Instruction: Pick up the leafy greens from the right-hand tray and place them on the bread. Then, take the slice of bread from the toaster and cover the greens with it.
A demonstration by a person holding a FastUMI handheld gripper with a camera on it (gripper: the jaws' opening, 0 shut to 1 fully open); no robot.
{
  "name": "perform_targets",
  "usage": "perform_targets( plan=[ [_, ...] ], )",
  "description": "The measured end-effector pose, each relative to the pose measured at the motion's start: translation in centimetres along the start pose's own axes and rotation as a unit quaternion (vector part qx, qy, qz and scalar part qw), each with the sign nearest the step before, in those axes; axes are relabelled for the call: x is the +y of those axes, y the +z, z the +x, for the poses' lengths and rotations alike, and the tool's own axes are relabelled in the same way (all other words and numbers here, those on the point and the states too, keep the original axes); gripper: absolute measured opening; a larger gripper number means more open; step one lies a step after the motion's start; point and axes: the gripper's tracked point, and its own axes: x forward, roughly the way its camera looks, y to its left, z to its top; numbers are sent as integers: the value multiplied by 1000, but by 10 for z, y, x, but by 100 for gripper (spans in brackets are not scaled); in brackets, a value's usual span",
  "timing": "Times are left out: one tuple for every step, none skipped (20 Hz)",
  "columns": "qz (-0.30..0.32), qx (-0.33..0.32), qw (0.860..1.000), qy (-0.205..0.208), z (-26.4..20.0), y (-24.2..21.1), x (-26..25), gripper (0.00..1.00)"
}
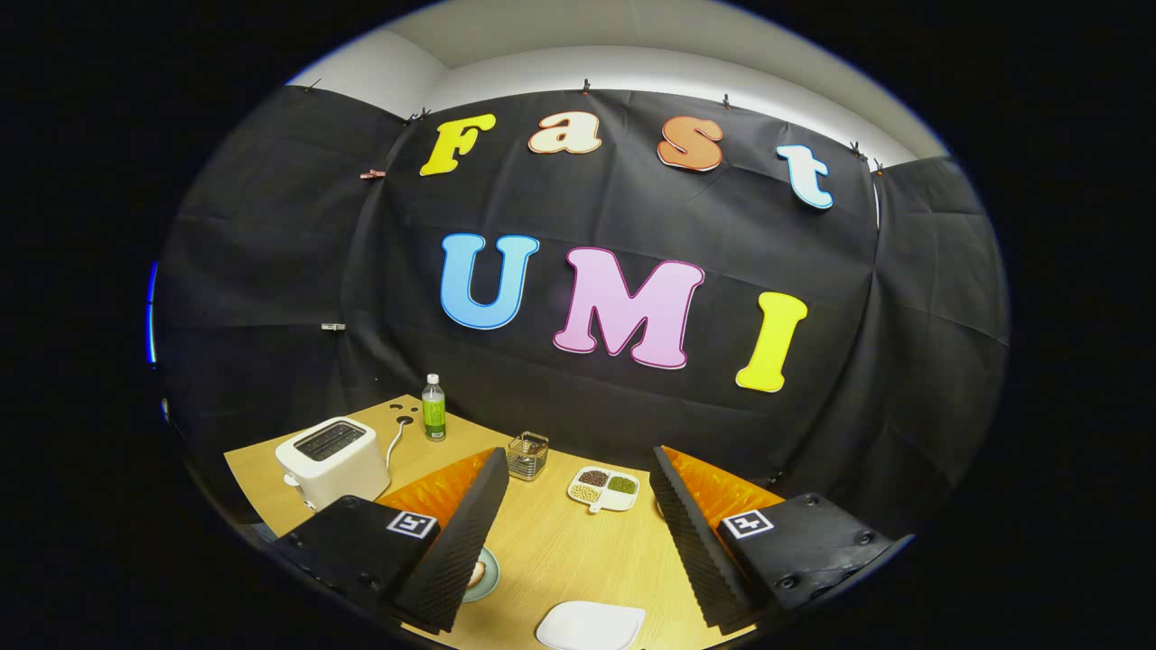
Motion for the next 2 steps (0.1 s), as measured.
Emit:
perform_targets(
  plan=[
    [0, 1, 1000, -1, 0, -2, -1, 98],
    [0, 2, 1000, -1, 0, -4, -2, 98]
  ],
)
